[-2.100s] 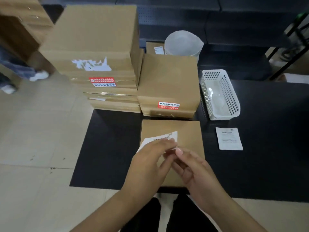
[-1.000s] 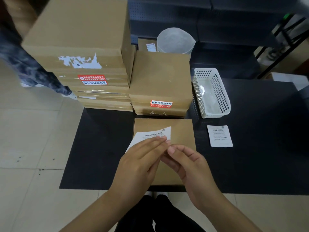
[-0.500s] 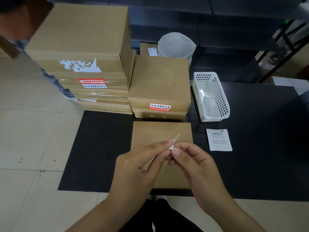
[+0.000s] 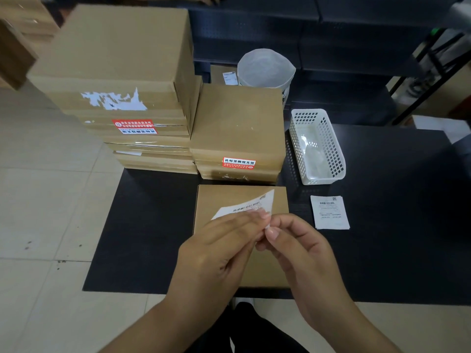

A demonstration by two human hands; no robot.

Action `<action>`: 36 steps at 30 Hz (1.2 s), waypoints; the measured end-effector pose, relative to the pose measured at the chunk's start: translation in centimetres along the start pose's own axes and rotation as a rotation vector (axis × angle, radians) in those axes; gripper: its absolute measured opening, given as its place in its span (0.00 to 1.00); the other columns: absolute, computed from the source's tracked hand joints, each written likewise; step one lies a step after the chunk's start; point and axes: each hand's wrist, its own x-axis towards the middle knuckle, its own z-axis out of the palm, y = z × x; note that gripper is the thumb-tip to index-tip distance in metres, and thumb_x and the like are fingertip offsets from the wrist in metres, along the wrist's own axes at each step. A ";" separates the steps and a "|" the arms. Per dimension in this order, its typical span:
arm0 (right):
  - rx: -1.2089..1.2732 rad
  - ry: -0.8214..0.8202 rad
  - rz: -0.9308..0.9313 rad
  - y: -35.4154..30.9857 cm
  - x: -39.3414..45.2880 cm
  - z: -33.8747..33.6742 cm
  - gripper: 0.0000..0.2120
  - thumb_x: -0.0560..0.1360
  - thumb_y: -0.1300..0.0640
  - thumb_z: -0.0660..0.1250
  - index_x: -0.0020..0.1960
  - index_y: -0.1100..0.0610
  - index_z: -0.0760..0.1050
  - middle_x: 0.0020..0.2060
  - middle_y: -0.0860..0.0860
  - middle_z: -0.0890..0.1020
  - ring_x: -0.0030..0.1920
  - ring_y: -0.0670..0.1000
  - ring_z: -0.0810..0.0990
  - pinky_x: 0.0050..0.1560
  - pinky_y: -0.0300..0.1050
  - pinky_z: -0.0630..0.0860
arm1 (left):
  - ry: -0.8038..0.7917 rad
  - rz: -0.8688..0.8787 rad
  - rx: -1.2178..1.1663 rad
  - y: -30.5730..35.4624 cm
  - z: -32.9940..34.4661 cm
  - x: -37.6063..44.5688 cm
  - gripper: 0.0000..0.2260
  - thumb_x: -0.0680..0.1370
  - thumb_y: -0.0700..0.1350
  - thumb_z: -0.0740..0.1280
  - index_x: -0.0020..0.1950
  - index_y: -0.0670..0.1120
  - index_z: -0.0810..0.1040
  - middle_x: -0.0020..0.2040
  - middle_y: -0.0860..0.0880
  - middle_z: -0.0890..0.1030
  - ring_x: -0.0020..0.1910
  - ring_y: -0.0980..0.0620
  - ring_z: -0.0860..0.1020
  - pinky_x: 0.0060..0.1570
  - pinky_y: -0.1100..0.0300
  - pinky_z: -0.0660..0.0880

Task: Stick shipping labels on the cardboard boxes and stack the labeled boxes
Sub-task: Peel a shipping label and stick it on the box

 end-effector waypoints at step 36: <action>-0.156 0.002 -0.133 0.6 0.2 -0.7 0.04 0.71 0.54 0.70 0.45 0.53 0.81 0.41 0.49 0.83 0.44 0.45 0.81 0.47 0.38 0.77 | -0.051 -0.639 -0.572 1.1 -0.2 1.5 0.08 0.70 0.42 0.73 0.48 0.45 0.84 0.43 0.53 0.85 0.45 0.57 0.83 0.43 0.70 0.77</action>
